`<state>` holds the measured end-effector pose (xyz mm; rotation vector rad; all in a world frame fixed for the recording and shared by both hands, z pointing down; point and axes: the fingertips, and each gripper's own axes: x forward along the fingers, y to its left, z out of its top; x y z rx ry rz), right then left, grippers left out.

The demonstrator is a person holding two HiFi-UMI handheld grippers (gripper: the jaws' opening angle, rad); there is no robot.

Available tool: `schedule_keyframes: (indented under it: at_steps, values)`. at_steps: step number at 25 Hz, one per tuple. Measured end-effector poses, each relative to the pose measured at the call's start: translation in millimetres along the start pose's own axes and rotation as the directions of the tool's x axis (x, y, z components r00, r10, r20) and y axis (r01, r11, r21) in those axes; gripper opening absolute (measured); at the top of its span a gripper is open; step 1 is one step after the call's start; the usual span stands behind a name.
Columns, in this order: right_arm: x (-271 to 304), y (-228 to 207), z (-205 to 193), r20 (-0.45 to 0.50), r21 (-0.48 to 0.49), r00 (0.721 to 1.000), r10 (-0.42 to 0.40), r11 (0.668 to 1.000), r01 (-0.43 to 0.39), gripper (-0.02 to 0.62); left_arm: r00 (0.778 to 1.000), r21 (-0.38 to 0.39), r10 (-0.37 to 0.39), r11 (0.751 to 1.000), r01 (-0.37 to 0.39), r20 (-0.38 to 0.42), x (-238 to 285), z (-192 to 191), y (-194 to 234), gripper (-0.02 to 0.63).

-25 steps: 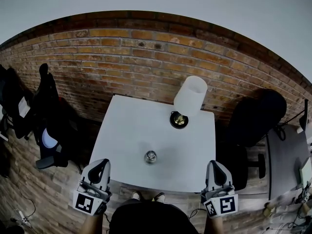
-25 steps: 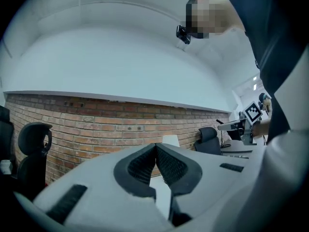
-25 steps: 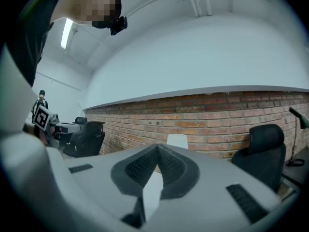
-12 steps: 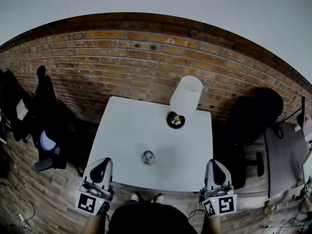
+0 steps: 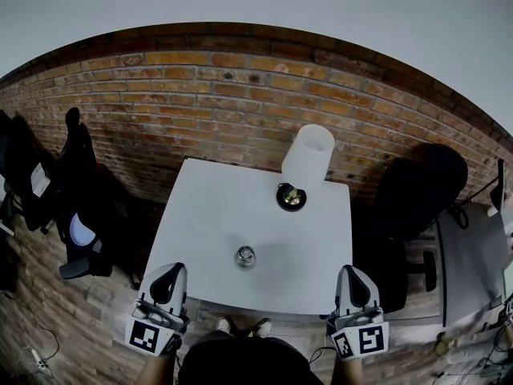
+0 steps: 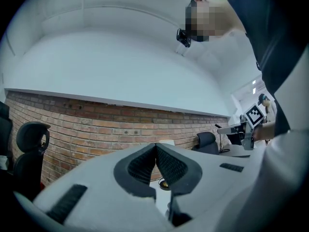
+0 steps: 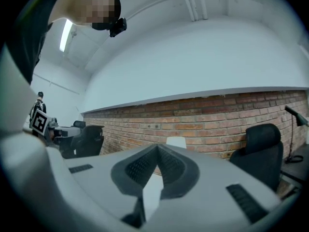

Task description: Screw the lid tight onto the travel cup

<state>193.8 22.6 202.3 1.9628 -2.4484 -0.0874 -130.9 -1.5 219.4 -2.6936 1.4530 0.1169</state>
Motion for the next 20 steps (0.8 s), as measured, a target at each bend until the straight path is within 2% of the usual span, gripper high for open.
schedule_keyframes:
  at_steps: [20]
  values:
    - [-17,2,-8,-0.006,0.005,1.000,-0.004,1.000,0.004,0.012,1.000,0.001,-0.022,1.000,0.022,-0.019,-9,-2,-13,0.023]
